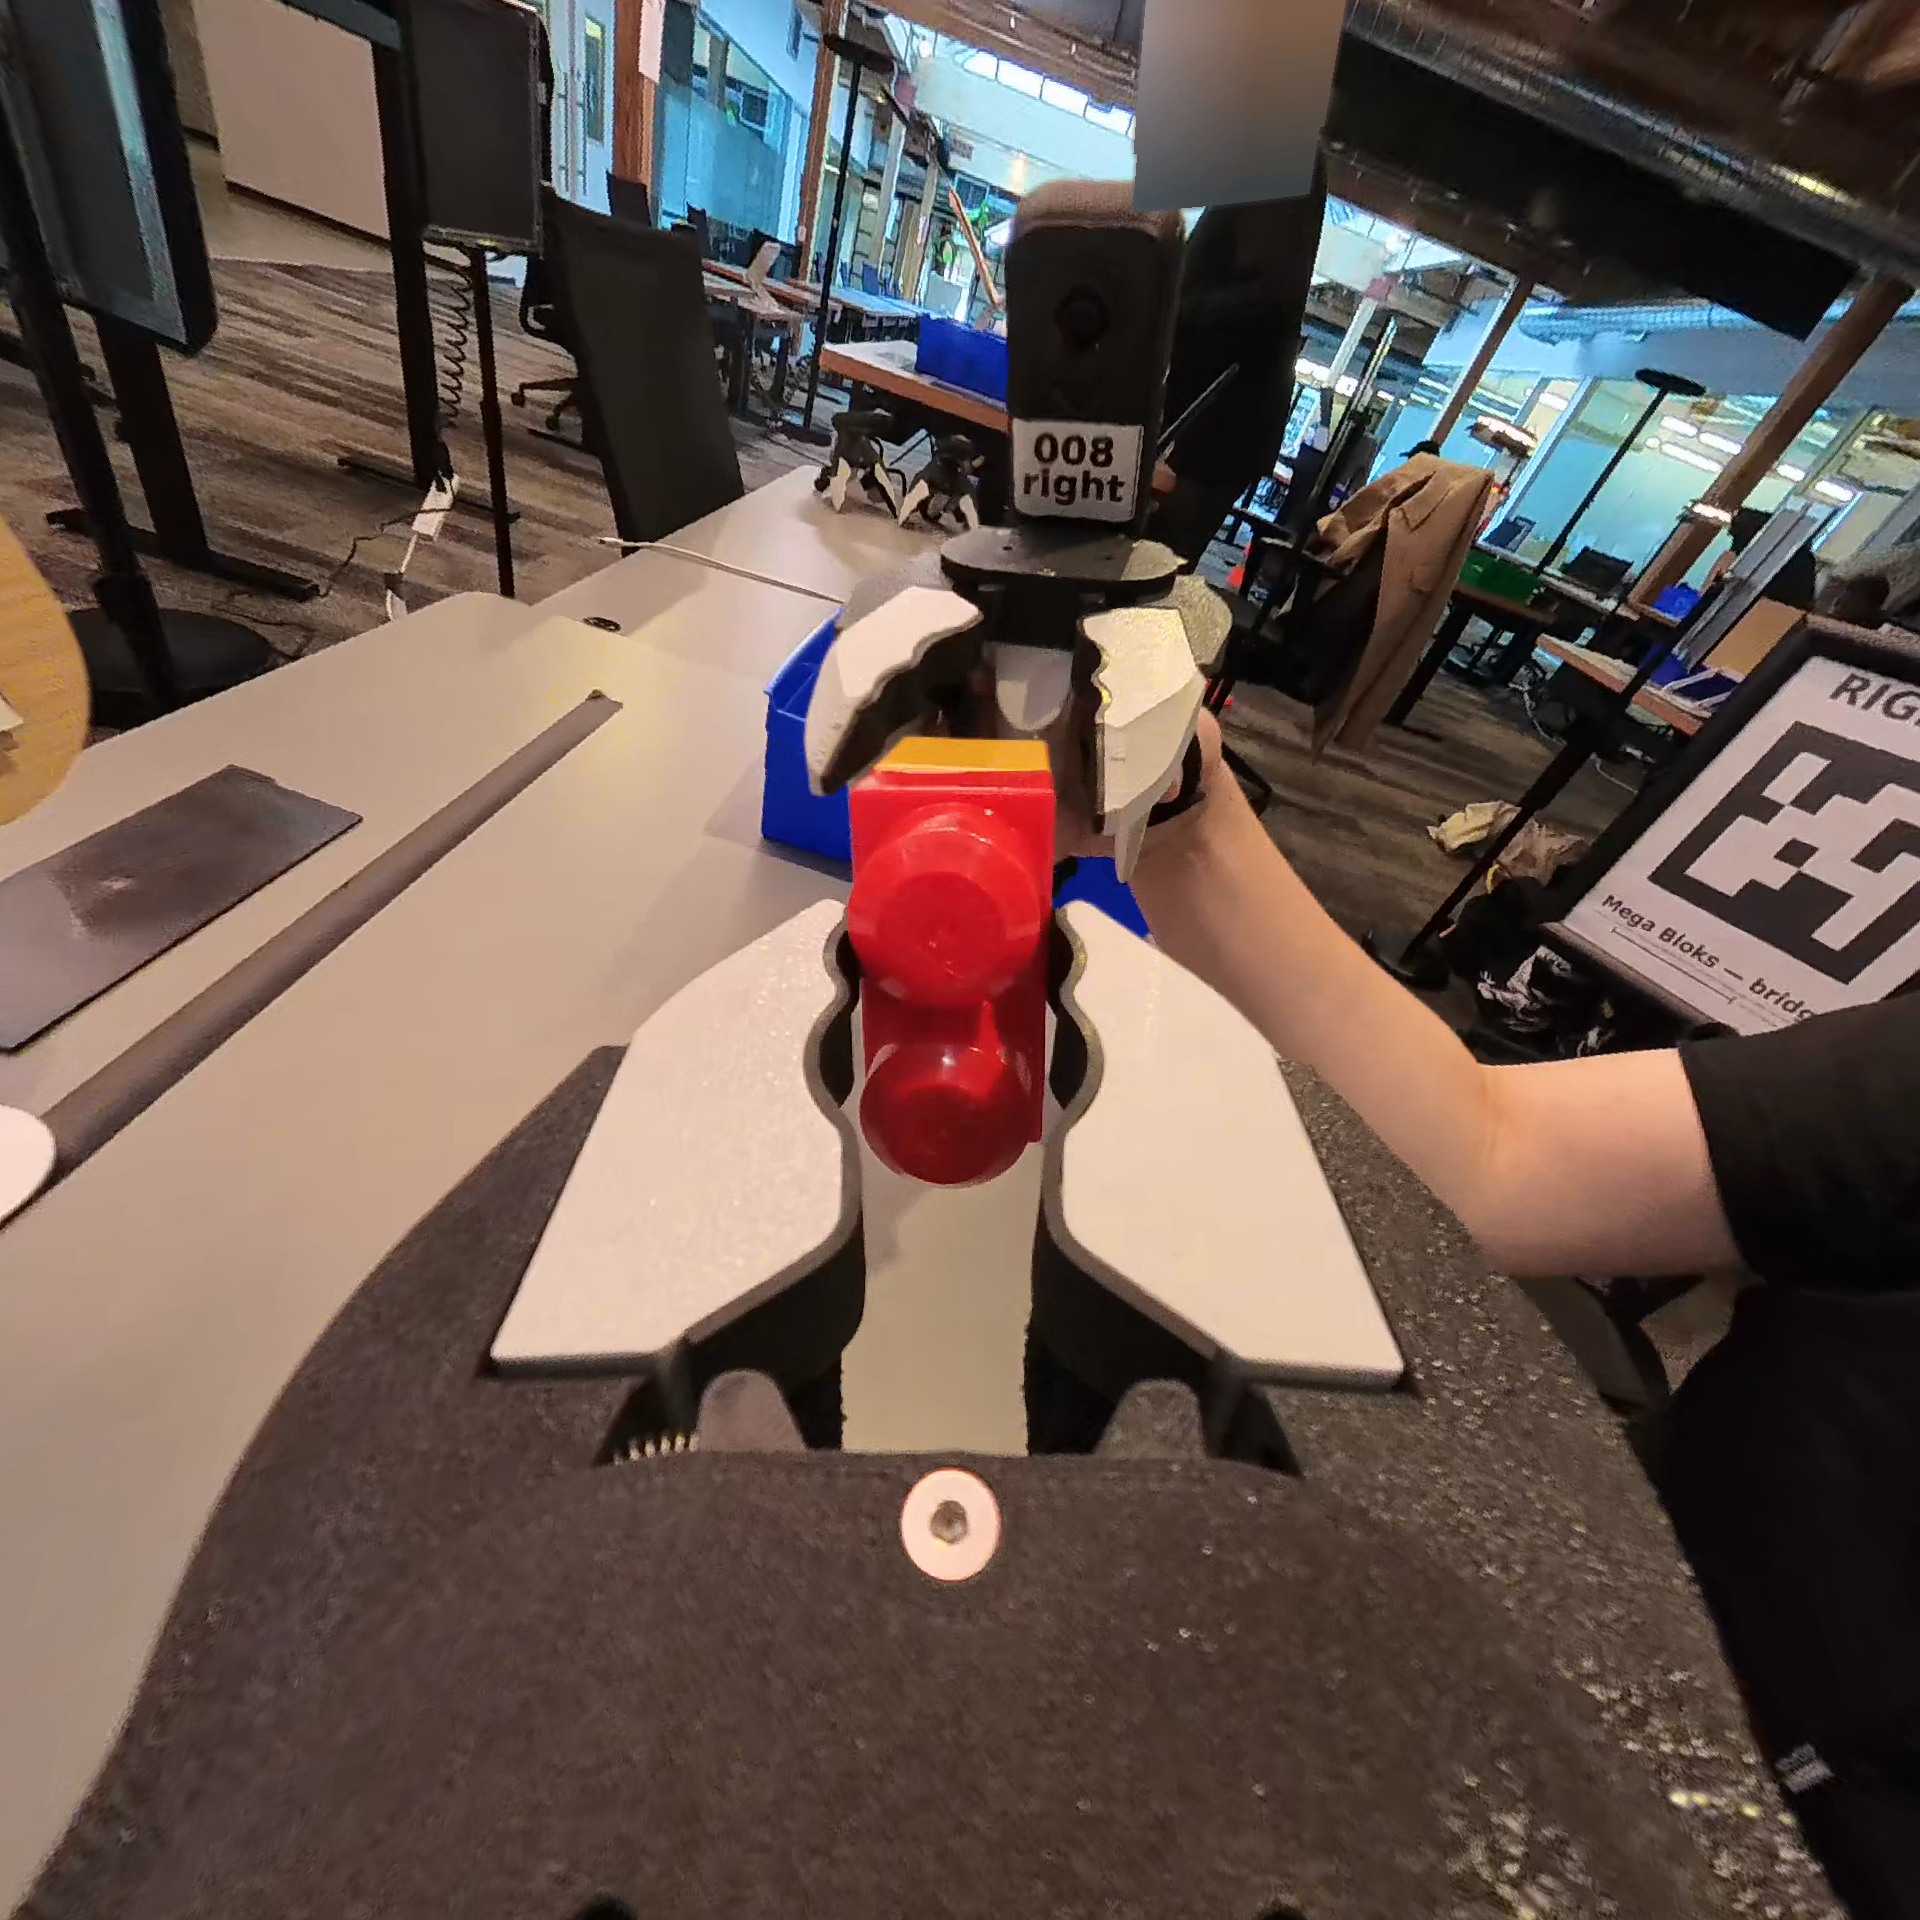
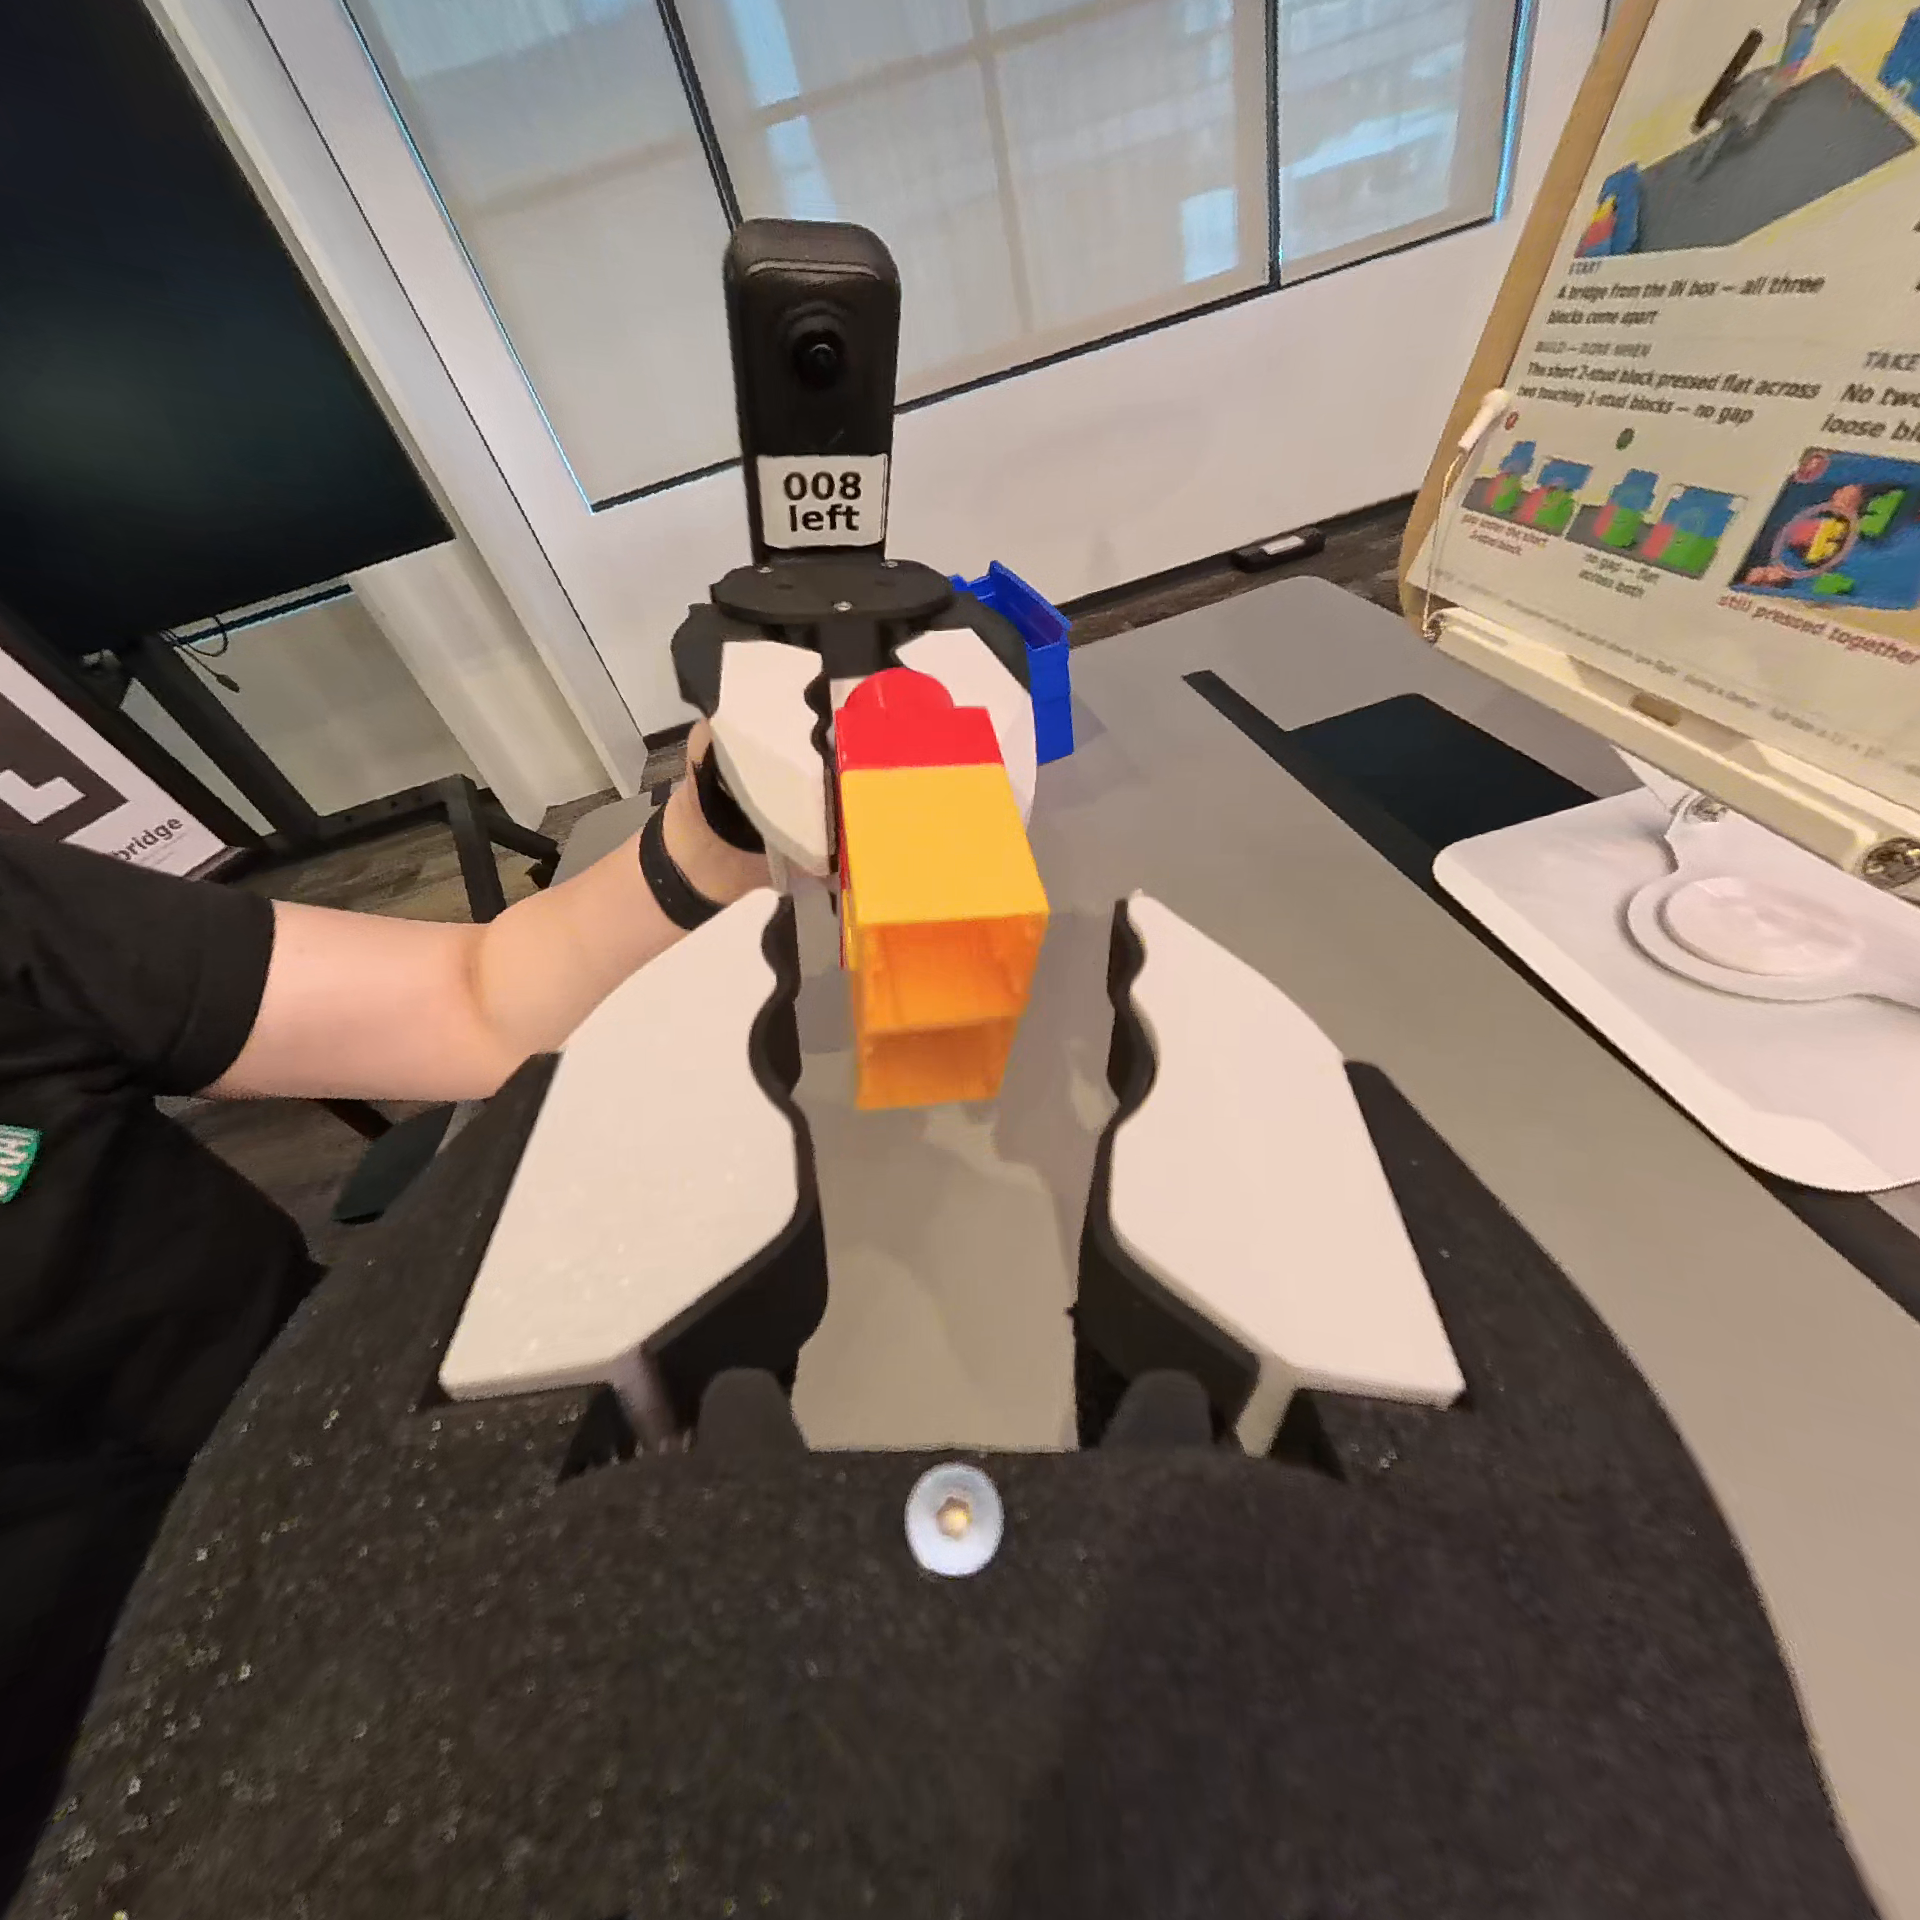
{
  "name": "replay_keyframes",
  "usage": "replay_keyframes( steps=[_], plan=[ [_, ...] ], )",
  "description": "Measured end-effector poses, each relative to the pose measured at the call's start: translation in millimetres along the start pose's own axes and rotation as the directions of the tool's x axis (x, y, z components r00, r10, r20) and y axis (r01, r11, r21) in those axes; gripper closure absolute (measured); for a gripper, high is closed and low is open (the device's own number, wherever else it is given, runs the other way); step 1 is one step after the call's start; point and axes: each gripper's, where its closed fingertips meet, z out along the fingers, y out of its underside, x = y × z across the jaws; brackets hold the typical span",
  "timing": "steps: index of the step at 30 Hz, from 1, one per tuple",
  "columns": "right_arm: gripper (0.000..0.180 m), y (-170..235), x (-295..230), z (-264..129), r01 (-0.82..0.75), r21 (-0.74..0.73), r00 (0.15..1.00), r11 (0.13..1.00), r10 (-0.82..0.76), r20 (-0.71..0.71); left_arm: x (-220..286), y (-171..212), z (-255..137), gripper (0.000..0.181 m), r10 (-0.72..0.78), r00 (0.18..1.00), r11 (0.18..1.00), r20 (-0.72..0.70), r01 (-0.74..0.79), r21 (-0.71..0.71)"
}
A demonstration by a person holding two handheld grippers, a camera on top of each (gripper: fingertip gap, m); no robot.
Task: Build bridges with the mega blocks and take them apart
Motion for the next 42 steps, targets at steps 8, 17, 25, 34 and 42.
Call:
replay_keyframes(
  steps=[8, 17, 25, 34, 42],
  plan=[
    [0.143, -6.0, -9.9, 19.1, -0.014, 0.019, 0.998, 1.0, 0.013, 0.069, 5.6, -10.7, -4.4, 0.147, 0.007, 1.0, 0.999, -0.018, -0.006, 0.047],
    [0.144, -6.6, -13.9, 22.7, -0.008, 0.032, 0.995, 0.999, 0.004, 0.102, 9.7, -19.8, -12.4, 0.148, -0.041, 0.996, 0.993, -0.076, 0.049, 0.11],
    [0.144, -2.6, -8.7, 25.5, -0.002, 0.013, 0.997, 1.0, 0.001, 0.078, 2.5, -12.7, -11.1, 0.147, 0.002, 1.0, 0.998, -0.016, -0.001, 0.066],
    [0.144, 0.2, -6.9, 25.8, 0.01, 0.007, 0.997, 1.0, -0.011, 0.074, 0.4, -4.6, -7.0, 0.146, -0.007, 1.0, 1.0, -0.013, 0.007, 0.023],
    [0.144, -2.0, -7.1, 24.8, 0.018, 0.017, 0.997, 1.0, -0.019, 0.07, 0.9, -8.2, -6.4, 0.147, 0.0, 1.0, 0.999, -0.017, 0.001, 0.053]
  ],
)
